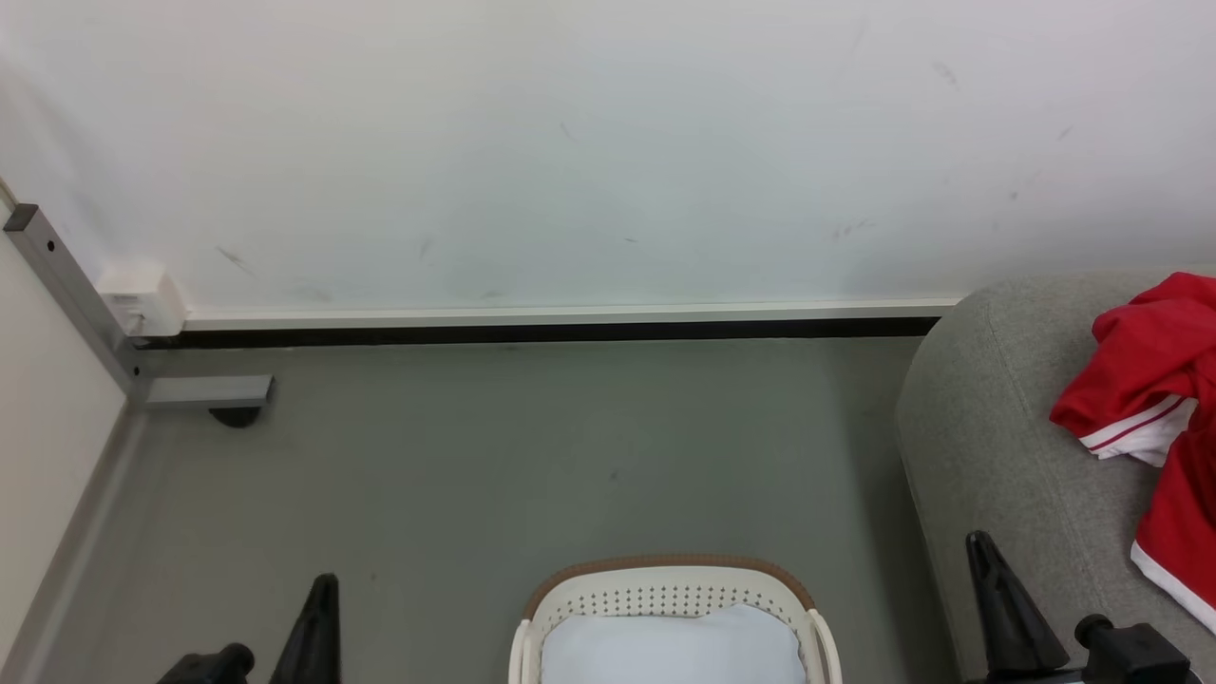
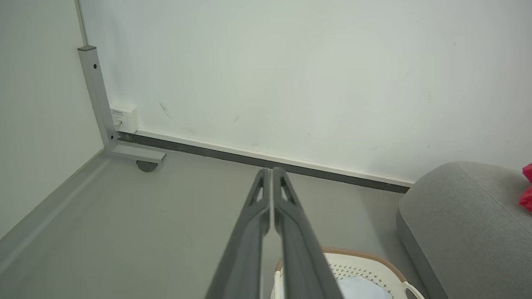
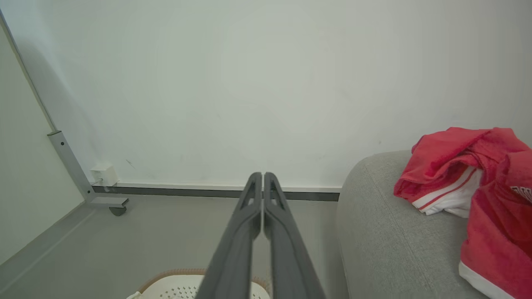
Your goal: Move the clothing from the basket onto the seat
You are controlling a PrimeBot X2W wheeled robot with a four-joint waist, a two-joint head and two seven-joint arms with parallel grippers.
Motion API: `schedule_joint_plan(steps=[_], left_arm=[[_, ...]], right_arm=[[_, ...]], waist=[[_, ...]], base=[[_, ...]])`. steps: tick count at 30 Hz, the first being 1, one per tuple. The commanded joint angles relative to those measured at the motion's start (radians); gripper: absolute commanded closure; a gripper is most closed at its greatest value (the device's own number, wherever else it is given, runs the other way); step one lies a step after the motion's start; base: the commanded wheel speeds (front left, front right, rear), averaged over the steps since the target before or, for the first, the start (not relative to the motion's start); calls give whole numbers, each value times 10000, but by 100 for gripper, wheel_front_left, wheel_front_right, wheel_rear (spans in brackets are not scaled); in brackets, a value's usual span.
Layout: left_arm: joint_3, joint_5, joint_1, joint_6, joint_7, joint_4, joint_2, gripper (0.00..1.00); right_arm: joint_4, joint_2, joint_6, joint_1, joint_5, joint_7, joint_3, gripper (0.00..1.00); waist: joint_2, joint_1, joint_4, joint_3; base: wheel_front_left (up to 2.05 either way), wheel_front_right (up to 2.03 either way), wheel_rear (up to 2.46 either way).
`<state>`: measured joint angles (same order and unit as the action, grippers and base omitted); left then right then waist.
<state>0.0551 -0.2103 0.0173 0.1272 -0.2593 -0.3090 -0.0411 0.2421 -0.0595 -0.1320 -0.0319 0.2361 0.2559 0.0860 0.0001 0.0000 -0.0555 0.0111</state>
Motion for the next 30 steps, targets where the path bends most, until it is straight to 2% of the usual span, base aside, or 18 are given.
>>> schedule_joint_plan(steps=[1,16,30], left_arm=[[91,-346,171,1,126,79,-33,100],[166,-3106,303,8,829,244,-50,100],[242,-5246,433,15,1387,340,-65,100]], right_arm=[[-135,-6,0,-89,347,-39,-49,100],[-103,-62,3,-250,3120,-713,-365,100],[-88,-82,6,-377,5258,-1251,-628,100]], waist=[[-1,0,6,-1],[-1,0,73,-18],[-1,0,135,-34]], base=[[0,0,0],[0,0,0],[0,0,0]])
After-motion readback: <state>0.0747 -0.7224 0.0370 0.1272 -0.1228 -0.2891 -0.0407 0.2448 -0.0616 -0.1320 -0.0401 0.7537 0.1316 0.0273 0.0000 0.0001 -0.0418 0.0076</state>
